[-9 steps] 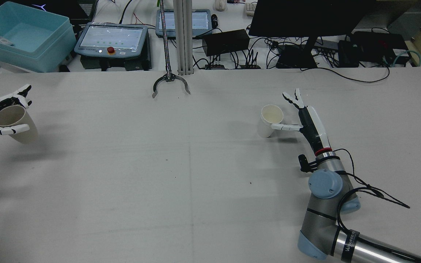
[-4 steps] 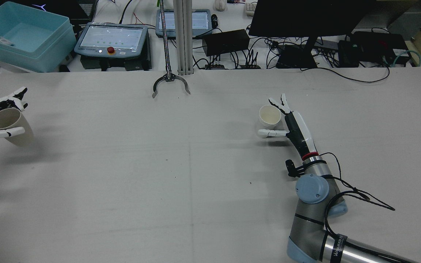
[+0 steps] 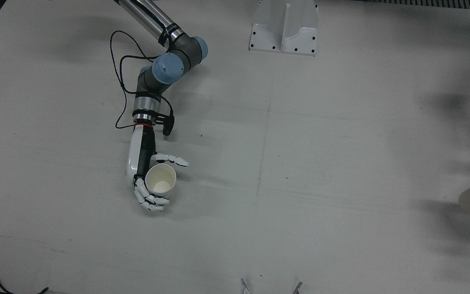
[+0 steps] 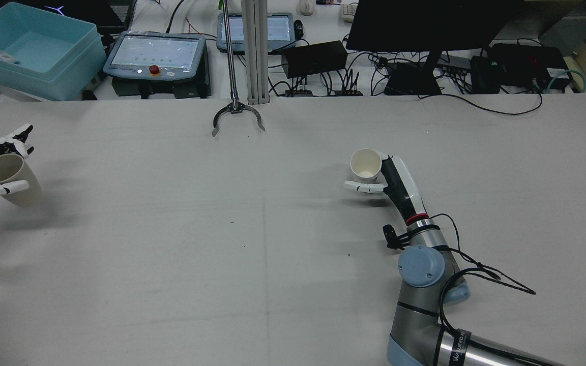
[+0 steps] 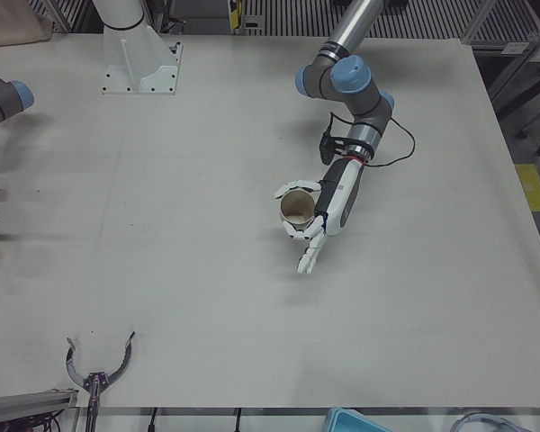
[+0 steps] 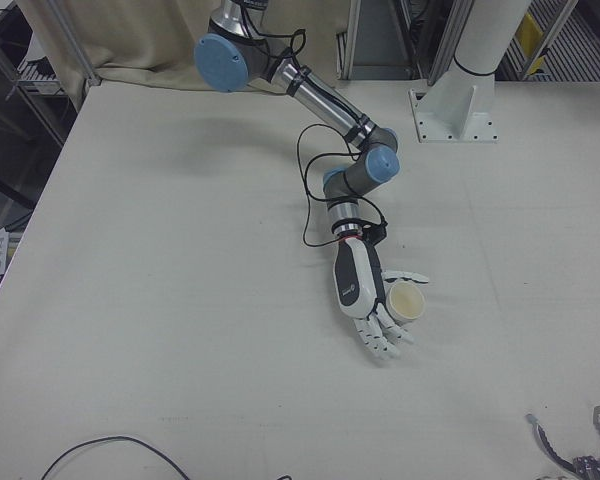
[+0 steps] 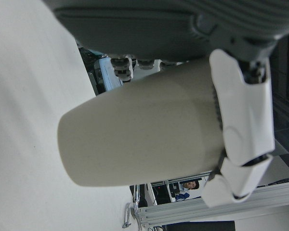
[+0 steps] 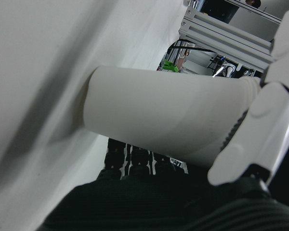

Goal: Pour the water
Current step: 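Reach the right hand to the standing beige cup and grasp it, then raise both held cups and bring them toward the table center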

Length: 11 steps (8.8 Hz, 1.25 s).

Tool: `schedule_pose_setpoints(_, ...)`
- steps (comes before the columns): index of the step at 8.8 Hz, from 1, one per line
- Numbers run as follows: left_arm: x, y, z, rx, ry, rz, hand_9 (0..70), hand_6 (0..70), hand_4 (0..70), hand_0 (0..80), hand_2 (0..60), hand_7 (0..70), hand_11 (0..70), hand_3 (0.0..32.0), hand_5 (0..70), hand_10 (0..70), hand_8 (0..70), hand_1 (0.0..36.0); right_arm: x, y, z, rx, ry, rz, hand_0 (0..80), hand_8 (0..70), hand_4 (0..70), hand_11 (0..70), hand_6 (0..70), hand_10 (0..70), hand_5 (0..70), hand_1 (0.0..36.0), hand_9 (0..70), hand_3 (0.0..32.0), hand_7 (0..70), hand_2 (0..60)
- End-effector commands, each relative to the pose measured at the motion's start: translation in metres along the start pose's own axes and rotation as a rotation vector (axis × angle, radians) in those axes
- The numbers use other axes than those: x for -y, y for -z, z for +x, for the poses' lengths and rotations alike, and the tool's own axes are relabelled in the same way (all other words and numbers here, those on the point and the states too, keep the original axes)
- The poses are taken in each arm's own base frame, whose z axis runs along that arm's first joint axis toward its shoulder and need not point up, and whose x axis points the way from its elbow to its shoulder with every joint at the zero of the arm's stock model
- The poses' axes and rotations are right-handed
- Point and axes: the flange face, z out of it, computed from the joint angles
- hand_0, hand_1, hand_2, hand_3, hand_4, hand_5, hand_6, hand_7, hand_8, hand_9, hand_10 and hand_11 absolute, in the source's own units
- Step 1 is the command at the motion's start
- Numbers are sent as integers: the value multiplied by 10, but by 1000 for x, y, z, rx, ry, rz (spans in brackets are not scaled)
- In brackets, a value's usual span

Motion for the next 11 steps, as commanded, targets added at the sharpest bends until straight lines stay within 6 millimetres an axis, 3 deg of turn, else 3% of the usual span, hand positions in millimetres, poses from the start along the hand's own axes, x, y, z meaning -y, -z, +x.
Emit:
schedule_pose_setpoints(1, 5, 1, -1, -1, 0, 1, 23, 15, 258, 487, 600, 67, 96, 0, 605, 46, 16, 360, -3, 0, -1, 0, -3, -3, 429, 602, 212, 586, 662, 418, 700, 62, 700, 0, 700, 299)
schedule_pose_setpoints(2, 5, 1, -2, 1, 1, -3, 22, 15, 257, 487, 600, 67, 96, 0, 604, 45, 16, 360, -13, 1, -8, 2, -21, -16, 419, 614, 219, 606, 690, 431, 700, 97, 700, 0, 700, 468)
schedule_pose_setpoints(3, 1, -1, -2, 0, 2, -10, 23, 15, 257, 486, 600, 66, 96, 0, 604, 46, 16, 360, -23, 2, -17, 10, -33, -27, 406, 628, 223, 625, 700, 443, 700, 136, 700, 0, 700, 600)
schedule_pose_setpoints(5, -15, -13, -2, -1, 9, -43, 23, 18, 262, 488, 600, 72, 98, 0, 615, 46, 17, 360, -43, -5, -61, 51, -54, -29, 413, 623, 220, 622, 700, 440, 700, 178, 700, 0, 700, 600)
schedule_pose_setpoints(6, -40, -34, -2, -5, 9, -74, 24, 20, 266, 489, 600, 76, 99, 0, 623, 47, 17, 360, -49, -11, -87, 80, -46, -29, 420, 613, 215, 611, 700, 432, 700, 182, 700, 0, 700, 600)
schedule_pose_setpoints(8, -113, -108, -6, -14, 24, -134, 26, 26, 277, 496, 600, 84, 100, 0, 635, 47, 18, 360, -57, -12, -137, 141, -12, -53, 423, 593, 199, 596, 687, 421, 700, 176, 700, 0, 700, 600)
schedule_pose_setpoints(9, -167, -142, -32, 32, 46, -179, 27, 29, 282, 490, 600, 89, 101, 0, 636, 48, 18, 360, -58, -14, -164, 152, 23, -76, 427, 578, 195, 579, 670, 410, 700, 173, 700, 0, 700, 600)
schedule_pose_setpoints(11, -265, -182, -82, 101, 68, -246, 25, 29, 283, 487, 600, 89, 99, 0, 627, 47, 16, 360, -68, -17, -205, 161, 77, -103, 436, 561, 196, 565, 661, 399, 700, 178, 700, 0, 700, 600)
